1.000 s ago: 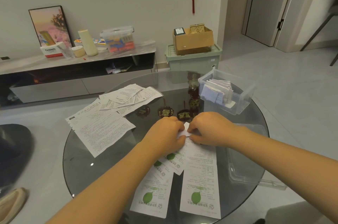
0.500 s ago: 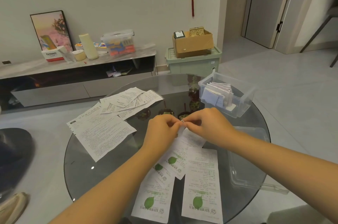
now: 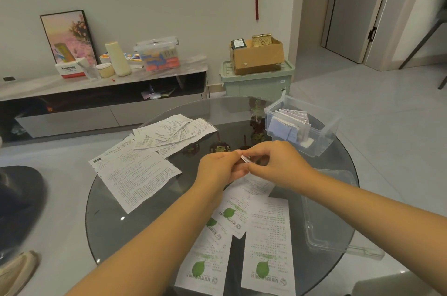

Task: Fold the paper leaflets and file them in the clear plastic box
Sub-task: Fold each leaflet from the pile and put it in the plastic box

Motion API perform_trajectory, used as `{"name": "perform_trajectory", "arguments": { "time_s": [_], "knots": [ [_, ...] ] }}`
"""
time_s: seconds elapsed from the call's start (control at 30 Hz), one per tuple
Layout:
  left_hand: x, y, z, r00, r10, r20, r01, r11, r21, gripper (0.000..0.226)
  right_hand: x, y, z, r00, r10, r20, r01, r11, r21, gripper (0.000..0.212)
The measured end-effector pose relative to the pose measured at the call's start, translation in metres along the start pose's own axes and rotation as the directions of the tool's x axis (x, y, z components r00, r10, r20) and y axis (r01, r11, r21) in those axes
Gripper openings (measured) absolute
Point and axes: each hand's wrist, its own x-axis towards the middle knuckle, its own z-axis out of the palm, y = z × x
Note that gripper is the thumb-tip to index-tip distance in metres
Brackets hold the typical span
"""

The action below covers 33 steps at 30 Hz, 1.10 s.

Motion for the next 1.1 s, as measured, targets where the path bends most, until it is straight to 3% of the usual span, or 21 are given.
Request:
{"name": "perform_trajectory", "arguments": {
  "time_s": [0.17, 0.23, 0.4, 0.6, 0.7, 0.8, 0.97, 1.1],
  "knots": [
    [0.002, 0.007, 0.011, 0.999, -0.047, 0.015, 0.049, 0.988, -0.146, 0.011, 0.004, -0.001, -0.003, 0.995, -0.073, -0.064, 0.046, 0.938, -0.344, 0.024],
    [0.004, 0.012, 0.015, 0.997, -0.024, 0.070, 0.036, 0.986, -0.166, 0.014, 0.007, 0.000, -0.008, 0.987, -0.079, -0.138, 0.029, 0.943, -0.331, 0.023],
    [0.012, 0.020, 0.035, 0.977, 0.158, 0.143, -0.185, 0.961, 0.206, 0.018, 0.019, 0.008, -0.040, 0.967, 0.032, -0.252, -0.119, 0.935, -0.335, 0.023],
    [0.039, 0.026, 0.061, 0.938, 0.292, 0.188, -0.346, 0.844, 0.409, 0.022, 0.037, 0.027, -0.061, 0.928, 0.172, -0.329, -0.256, 0.939, -0.232, 0.022],
    [0.055, 0.036, 0.074, 0.883, 0.404, 0.239, -0.467, 0.699, 0.542, 0.025, 0.042, 0.042, -0.081, 0.868, 0.213, -0.448, -0.336, 0.917, -0.215, 0.021],
    [0.075, 0.047, 0.088, 0.793, 0.481, 0.375, -0.580, 0.404, 0.708, 0.029, 0.044, 0.062, -0.094, 0.810, 0.265, -0.524, -0.428, 0.877, -0.219, 0.018],
    [0.105, 0.056, 0.117, 0.655, 0.389, 0.648, -0.708, 0.017, 0.706, 0.052, 0.053, 0.083, -0.096, 0.788, 0.290, -0.543, -0.479, 0.843, -0.246, 0.017],
    [0.123, 0.050, 0.130, 0.586, 0.341, 0.735, -0.740, -0.145, 0.657, 0.065, 0.062, 0.091, -0.097, 0.815, 0.267, -0.515, -0.467, 0.828, -0.310, 0.020]
  ]
}}
